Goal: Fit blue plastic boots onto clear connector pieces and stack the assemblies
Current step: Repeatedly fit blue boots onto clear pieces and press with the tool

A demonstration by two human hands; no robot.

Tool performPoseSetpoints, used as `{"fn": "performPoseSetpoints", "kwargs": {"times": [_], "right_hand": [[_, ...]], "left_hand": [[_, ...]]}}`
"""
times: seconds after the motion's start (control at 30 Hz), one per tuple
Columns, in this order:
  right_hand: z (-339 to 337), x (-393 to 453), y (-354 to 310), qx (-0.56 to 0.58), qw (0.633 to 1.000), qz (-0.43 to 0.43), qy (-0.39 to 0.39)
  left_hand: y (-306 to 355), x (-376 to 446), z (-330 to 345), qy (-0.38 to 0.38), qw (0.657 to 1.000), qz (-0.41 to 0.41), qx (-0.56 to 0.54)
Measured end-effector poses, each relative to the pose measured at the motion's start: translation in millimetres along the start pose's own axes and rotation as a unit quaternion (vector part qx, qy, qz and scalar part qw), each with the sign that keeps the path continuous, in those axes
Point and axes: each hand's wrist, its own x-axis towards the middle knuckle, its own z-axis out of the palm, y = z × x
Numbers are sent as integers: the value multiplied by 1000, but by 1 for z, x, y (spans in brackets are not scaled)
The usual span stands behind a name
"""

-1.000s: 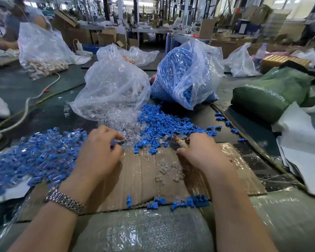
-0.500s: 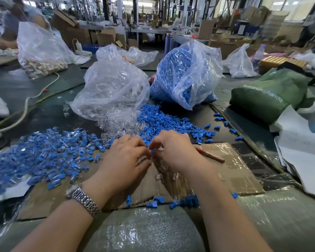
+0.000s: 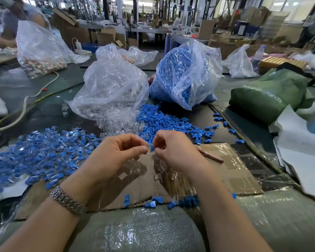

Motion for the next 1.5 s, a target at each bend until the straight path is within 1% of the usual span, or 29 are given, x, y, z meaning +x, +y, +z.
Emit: {"fn": "performPoseSetpoints", "kwargs": {"times": [0.1, 0.17, 0.23, 0.27, 0.33, 0.47, 0.7, 0.77, 0.83, 0.9, 0.93, 0.97, 1.0, 1.03, 1.07, 1.1, 1.13, 1.17, 1.2, 1.33, 1.5], "right_hand": [[-11, -4, 8, 141, 989, 4, 43], [-17, -7, 9, 245, 968, -6, 60], [-20, -9, 8, 318, 946, -36, 47], [-20, -10, 6, 324, 944, -58, 37], [-15, -9, 2, 291, 952, -93, 29], [-7, -7, 3, 228, 966, -118, 39], [-2, -6, 2, 168, 973, -150, 54], [-3, -7, 1, 156, 975, -152, 49], [-5, -9, -1, 167, 974, -147, 34], [-10, -11, 1, 212, 970, -119, 26], [-12, -11, 3, 215, 971, -94, 44], [-14, -10, 7, 184, 979, -59, 73], [-17, -8, 13, 120, 988, -8, 97], [-18, -6, 19, 35, 993, 57, 99], [-19, -5, 24, -43, 988, 130, 74], [-19, -5, 27, -97, 977, 189, 32], [-18, -4, 30, -132, 966, 223, -9], [-16, -4, 32, -151, 960, 231, -36], [-15, -4, 33, -160, 960, 225, -44], [-14, -4, 30, -163, 968, 193, -17], [-18, -4, 30, -91, 977, 194, -16]], "left_hand": [[0, 0, 0, 10, 996, -37, -81], [0, 0, -2, 17, 994, -42, -104], [1, 0, -3, 21, 993, -38, -108], [2, -1, -3, 23, 993, -35, -107], [2, -2, -2, 24, 994, -31, -102], [2, -2, -1, 24, 995, -28, -91], [4, -2, 0, 20, 996, -21, -84], [4, -3, 0, 19, 996, -20, -82], [4, -4, 0, 20, 996, -21, -83], [4, -4, -2, 17, 996, -22, -90], [5, -4, -3, 18, 994, -23, -102], [5, -4, -3, 19, 992, -25, -118], [5, -5, -3, 21, 991, -24, -133], [6, -5, -3, 22, 989, -21, -143], [7, -5, -3, 22, 988, -18, -149], [7, -5, -4, 22, 988, -16, -153], [7, -5, -4, 21, 988, -16, -155], [7, -4, -5, 21, 988, -17, -154], [6, -4, -6, 20, 988, -17, -151], [5, -2, -6, 25, 986, -20, -162], [5, -1, -9, 38, 970, -30, -237]]}}
